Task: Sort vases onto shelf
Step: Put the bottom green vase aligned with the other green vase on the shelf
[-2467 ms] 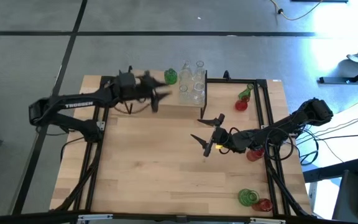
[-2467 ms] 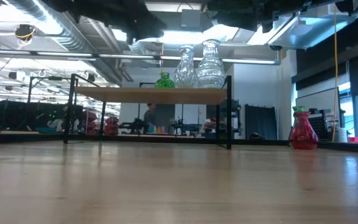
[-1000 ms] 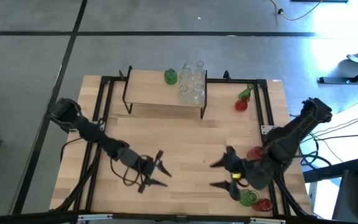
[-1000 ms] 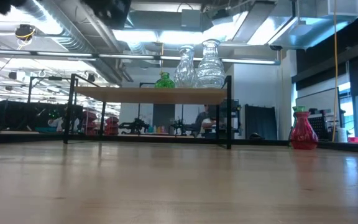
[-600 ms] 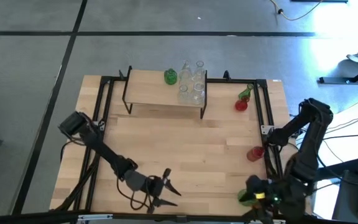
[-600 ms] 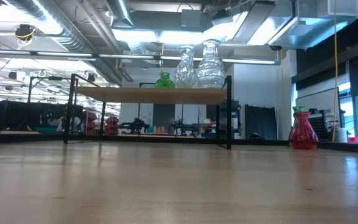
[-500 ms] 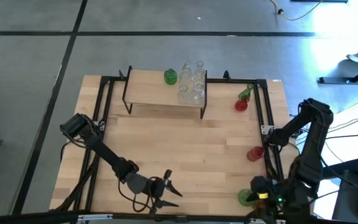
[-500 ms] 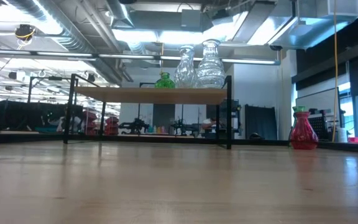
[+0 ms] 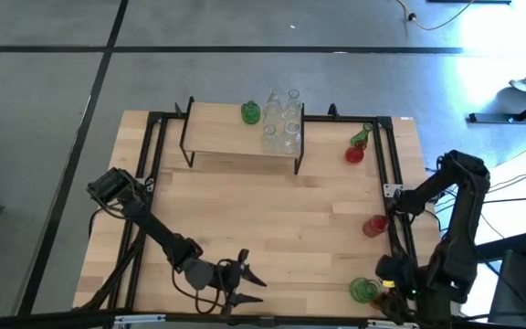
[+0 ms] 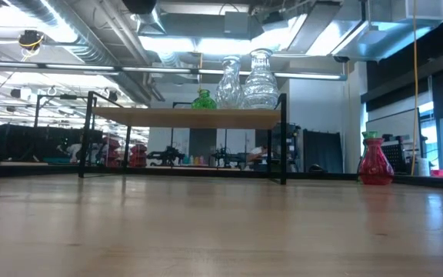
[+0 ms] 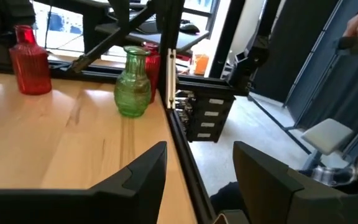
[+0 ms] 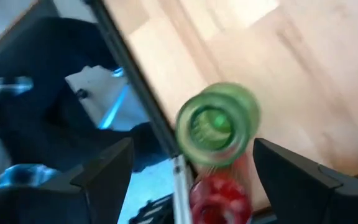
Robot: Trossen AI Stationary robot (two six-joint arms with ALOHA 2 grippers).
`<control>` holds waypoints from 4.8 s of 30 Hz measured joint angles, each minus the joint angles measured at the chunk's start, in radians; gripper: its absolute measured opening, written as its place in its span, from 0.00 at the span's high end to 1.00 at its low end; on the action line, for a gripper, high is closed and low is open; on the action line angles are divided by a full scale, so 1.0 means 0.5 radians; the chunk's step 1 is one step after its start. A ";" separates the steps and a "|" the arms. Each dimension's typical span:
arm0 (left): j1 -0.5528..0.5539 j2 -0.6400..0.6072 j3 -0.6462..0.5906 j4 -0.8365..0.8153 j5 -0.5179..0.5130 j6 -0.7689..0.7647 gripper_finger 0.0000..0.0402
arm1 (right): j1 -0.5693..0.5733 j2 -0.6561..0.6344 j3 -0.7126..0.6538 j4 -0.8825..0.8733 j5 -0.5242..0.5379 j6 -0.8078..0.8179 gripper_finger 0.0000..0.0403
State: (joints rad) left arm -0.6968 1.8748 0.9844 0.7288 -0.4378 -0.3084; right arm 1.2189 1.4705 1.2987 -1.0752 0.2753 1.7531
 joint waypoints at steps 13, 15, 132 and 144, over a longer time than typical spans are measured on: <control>0.024 0.000 -0.002 -0.027 0.002 0.008 0.56 | -0.058 0.157 0.000 -0.055 -0.047 -0.065 0.22; 0.024 0.000 -0.002 -0.026 0.002 0.008 0.56 | -0.057 0.180 0.000 -0.044 -0.050 -0.068 0.22; 0.028 0.000 -0.003 -0.183 -0.101 0.047 0.56 | -1.785 0.575 0.000 1.024 -0.028 -2.684 0.27; 0.028 0.000 -0.003 -0.181 -0.100 0.038 0.56 | -1.675 0.401 0.266 0.563 0.013 -2.774 0.08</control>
State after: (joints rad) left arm -0.6827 1.8748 0.9829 0.6381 -0.4880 -0.2895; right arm 0.3815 1.6710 1.4319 -0.7936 0.2820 0.3662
